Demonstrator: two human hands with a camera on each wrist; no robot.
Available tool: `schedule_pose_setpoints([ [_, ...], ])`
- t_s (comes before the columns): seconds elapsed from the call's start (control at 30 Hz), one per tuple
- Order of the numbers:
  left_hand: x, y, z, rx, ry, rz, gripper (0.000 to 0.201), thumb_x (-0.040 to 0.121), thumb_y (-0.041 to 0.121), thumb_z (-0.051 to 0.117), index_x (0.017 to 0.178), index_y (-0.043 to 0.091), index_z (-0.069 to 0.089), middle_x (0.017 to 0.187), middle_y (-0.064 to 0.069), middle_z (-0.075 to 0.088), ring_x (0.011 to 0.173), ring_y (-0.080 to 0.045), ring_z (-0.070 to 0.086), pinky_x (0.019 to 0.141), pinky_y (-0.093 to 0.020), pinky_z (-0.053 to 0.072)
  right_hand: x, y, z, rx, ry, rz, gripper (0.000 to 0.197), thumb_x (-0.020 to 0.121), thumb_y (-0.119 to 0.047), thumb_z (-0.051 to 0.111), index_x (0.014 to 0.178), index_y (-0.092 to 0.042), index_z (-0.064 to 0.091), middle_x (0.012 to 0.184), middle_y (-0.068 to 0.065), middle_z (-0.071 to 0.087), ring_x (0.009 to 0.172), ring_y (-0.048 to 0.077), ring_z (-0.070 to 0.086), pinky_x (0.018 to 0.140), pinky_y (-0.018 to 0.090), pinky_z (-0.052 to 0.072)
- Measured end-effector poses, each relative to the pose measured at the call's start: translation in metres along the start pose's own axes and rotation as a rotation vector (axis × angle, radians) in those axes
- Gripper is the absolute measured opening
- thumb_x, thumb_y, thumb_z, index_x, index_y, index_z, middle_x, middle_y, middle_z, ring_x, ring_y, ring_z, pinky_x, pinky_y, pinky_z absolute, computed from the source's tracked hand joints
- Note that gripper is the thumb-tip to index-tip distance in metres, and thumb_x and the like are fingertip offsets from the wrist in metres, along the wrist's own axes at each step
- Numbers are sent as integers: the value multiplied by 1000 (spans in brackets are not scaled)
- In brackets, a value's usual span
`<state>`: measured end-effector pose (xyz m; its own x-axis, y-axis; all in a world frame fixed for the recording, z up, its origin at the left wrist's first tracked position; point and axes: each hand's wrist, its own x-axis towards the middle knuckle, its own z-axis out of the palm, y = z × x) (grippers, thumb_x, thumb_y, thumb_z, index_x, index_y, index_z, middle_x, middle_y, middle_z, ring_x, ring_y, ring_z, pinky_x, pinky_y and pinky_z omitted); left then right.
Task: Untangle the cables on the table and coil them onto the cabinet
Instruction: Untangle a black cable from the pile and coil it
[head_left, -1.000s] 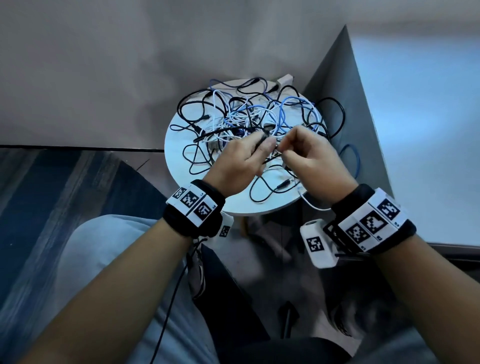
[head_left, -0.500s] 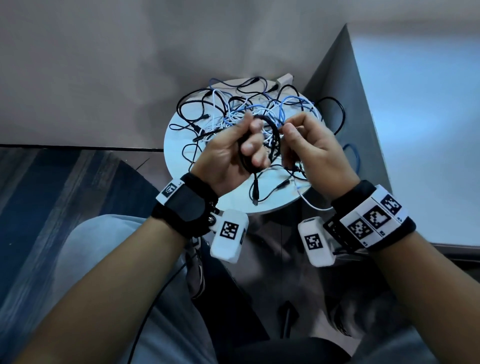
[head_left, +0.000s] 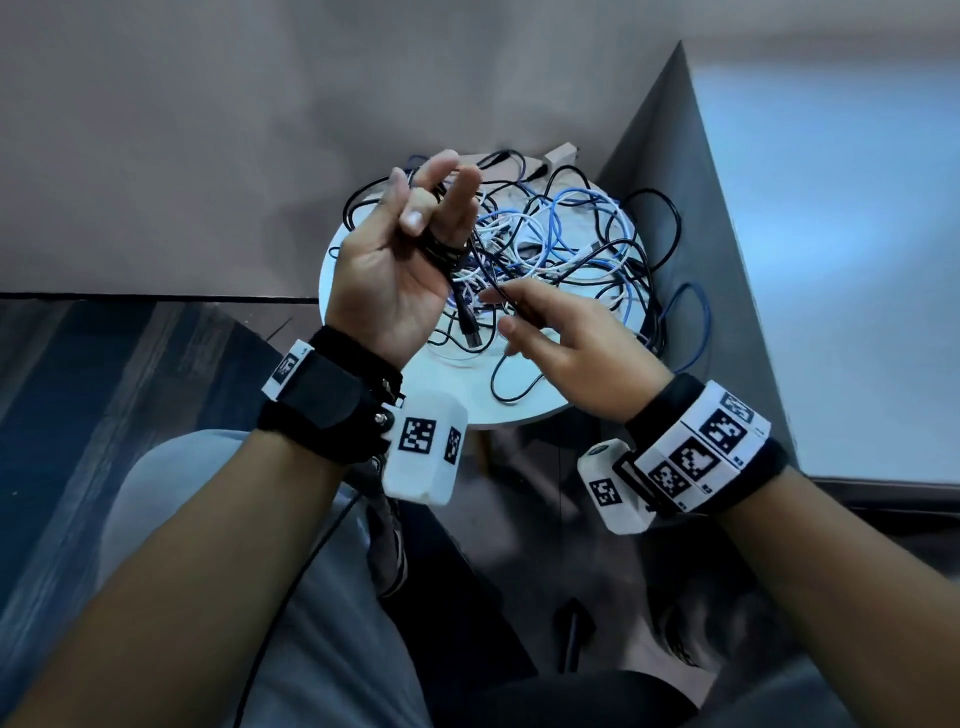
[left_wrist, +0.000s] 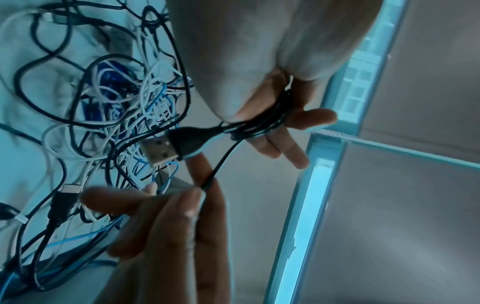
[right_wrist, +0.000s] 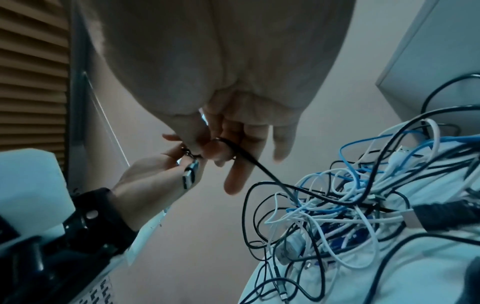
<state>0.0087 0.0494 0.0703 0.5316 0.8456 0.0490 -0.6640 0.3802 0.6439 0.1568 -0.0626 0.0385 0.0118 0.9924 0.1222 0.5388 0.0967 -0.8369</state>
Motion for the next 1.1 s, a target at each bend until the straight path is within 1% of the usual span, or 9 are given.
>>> schedule_pose_setpoints([
  [0.13, 0, -5, 1, 365, 4, 154, 28, 110, 14, 33, 127, -4, 46, 90, -7, 73, 104, -29, 71, 96, -36, 51, 0, -3, 5, -54, -9, -41, 36, 103, -25, 55, 137, -18, 59, 98, -22, 62, 80, -14, 56, 77, 9, 40],
  [0.2, -2, -7, -1, 783, -87, 230, 27, 109, 15, 37, 134, 5, 44, 97, -8, 76, 102, -25, 72, 95, -33, 51, -3, -3, 11, -115, -31, -81, 36, 102, -30, 52, 134, -15, 62, 109, -10, 70, 88, -3, 62, 83, 21, 47],
  [0.27, -8, -13, -6, 1209, -215, 254, 28, 108, 18, 40, 135, 10, 46, 96, -4, 75, 92, -16, 73, 88, -28, 53, -4, -2, 11, -145, 3, -99, 31, 100, -32, 50, 118, -13, 67, 89, -15, 69, 77, 9, 60, 73, 32, 46],
  [0.37, -10, -20, -14, 1547, -304, 140, 31, 106, 27, 43, 116, 0, 57, 77, -4, 71, 64, -20, 65, 66, -40, 52, -1, -3, -4, -86, 152, -90, 12, 89, -15, 51, 95, -10, 61, 64, -21, 53, 57, 8, 46, 60, 26, 37],
  [0.53, -11, -13, -5, 1027, -318, -237, 48, 105, 38, 42, 85, 0, 62, 43, 0, 44, 40, -21, 32, 43, -29, 28, 4, -10, -28, -35, 326, -105, 7, 95, -12, 58, 101, -15, 58, 81, -11, 57, 65, 14, 53, 65, 29, 46],
  [0.63, -17, -14, 6, 654, -345, -323, 41, 104, 30, 39, 75, 7, 56, 40, 5, 32, 34, -12, 27, 46, -26, 36, 6, -7, -26, 119, 362, -64, 14, 99, -25, 59, 112, -23, 59, 90, -11, 57, 68, 15, 53, 68, 33, 47],
  [0.8, -18, -18, 10, 153, -297, -367, 43, 109, 33, 25, 82, 14, 52, 43, 10, 39, 37, -7, 45, 61, -25, 49, 7, -8, -14, 448, 167, 112, 28, 108, -32, 36, 121, -15, 55, 93, 28, 60, 48, 38, 52, 41, 40, 42],
  [1.0, -4, 2, 0, -16, -86, -76, 29, 110, 21, 29, 101, 9, 54, 75, 1, 70, 85, -20, 72, 88, -35, 55, -1, -4, 9, 279, -56, 268, 33, 109, -30, 34, 111, -8, 59, 62, 6, 50, 40, 9, 39, 40, 22, 33],
  [1.1, -1, -5, -8, 563, -103, 59, 18, 108, 15, 34, 104, 9, 50, 90, -12, 74, 91, -28, 73, 88, -36, 54, -6, -10, 19, -15, -173, 159, 28, 105, -32, 47, 97, -9, 60, 66, 3, 54, 61, 17, 51, 60, 37, 43],
])
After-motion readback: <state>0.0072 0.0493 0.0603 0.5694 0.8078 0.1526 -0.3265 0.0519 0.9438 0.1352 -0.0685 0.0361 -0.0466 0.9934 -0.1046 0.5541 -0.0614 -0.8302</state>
